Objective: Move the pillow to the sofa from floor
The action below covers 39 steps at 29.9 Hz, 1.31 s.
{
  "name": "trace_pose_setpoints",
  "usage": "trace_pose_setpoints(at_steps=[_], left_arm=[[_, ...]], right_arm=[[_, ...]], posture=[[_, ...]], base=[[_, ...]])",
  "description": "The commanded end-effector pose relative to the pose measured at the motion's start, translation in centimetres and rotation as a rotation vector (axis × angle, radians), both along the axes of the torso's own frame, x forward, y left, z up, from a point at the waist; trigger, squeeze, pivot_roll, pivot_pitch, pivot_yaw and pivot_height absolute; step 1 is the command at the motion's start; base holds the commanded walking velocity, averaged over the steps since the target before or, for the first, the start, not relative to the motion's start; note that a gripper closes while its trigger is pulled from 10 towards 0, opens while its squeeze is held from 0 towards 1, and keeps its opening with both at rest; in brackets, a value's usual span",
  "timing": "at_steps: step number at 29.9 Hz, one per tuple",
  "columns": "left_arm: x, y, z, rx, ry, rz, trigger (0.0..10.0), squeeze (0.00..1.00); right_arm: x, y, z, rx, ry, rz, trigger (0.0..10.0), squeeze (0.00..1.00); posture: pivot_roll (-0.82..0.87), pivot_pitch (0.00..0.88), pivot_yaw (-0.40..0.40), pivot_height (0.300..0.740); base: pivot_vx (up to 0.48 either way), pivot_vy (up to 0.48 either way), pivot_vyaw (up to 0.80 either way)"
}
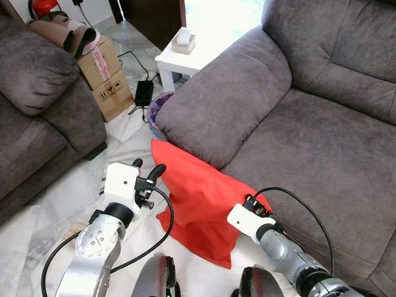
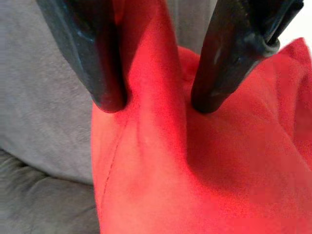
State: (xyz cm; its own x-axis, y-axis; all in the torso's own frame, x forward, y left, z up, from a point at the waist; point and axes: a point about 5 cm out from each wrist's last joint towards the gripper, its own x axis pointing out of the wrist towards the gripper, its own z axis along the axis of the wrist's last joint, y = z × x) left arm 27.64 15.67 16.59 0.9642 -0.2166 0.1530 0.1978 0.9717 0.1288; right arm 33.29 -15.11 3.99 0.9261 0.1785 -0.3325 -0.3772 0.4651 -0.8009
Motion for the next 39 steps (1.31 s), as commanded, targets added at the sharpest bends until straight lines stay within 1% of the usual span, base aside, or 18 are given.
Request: trace_pose_setpoints(at_steps=[1,4,6,15,19,21,24,26,30,39], left_arm=[[-0.1,0.2,0.2,0.021,-0.004,-0.001,10.0,0.0],[0.2,0.2,0.3,0.027,-0.007,-0.001,10.0,0.0],[0.3,0.2,0.5,0.031,-0.013,-0.002,10.0,0.0],[0.8,0.0,0.9,0.032,-0.027,-0.014,10.0,0.0],[1.0,-0.1,1.0,0.033,-0.03,-0.018,10.0,0.0],[1.1,-0.1,1.2,0.03,-0.036,-0.019,10.0,0.0],[1.2,0.0,1.1,0.031,-0.033,-0.015,10.0,0.0],[1.3,0.1,0.9,0.018,-0.015,0.004,10.0,0.0],[1.5,0.0,1.2,0.001,-0.024,0.005,10.0,0.0],[1.5,0.0,1.2,0.0,-0.025,0.006,10.0,0.0]], right_arm=[[-0.2,0.0,-0.3,-0.022,0.004,0.01,0.0,0.0],[-0.3,-0.3,-0.4,-0.026,0.016,-0.004,0.0,0.0],[-0.3,-0.5,-0.4,-0.051,0.011,-0.005,0.0,0.0],[0.1,-0.8,0.0,-0.089,-0.019,-0.012,0.0,0.0],[0.0,-0.8,-0.2,-0.101,-0.007,-0.009,0.0,0.0],[-0.1,-0.8,-0.3,-0.076,-0.001,-0.024,0.0,0.0],[-0.3,-0.8,-0.5,-0.006,0.014,-0.061,0.0,0.0],[-0.5,-0.6,-0.8,-0.031,0.035,-0.034,0.0,0.0],[-0.7,-0.4,-1.0,-0.001,0.044,-0.04,0.0,0.0],[-0.7,-0.4,-1.0,0.004,0.046,-0.04,0.0,0.0]], posture=[[0.18,0.279,0.083,0.636],[0.18,0.273,0.085,0.636],[0.19,0.268,0.084,0.636],[0.18,0.25,0.087,0.636],[0.18,0.245,0.088,0.636],[0.19,0.239,0.087,0.636],[0.19,0.237,0.087,0.636],[0.18,0.232,0.084,0.636],[0.19,0.228,0.083,0.636],[0.19,0.228,0.083,0.636]], base=[[0.0,0.0,0.0],[0.0,0.0,0.0],[0.0,0.0,0.0],[0.0,0.0,0.0],[0.0,0.0,0.0],[0.0,0.0,0.0],[0.0,0.0,0.0],[0.0,0.0,0.0],[0.0,0.0,0.0],[0.0,0.0,0.0]])
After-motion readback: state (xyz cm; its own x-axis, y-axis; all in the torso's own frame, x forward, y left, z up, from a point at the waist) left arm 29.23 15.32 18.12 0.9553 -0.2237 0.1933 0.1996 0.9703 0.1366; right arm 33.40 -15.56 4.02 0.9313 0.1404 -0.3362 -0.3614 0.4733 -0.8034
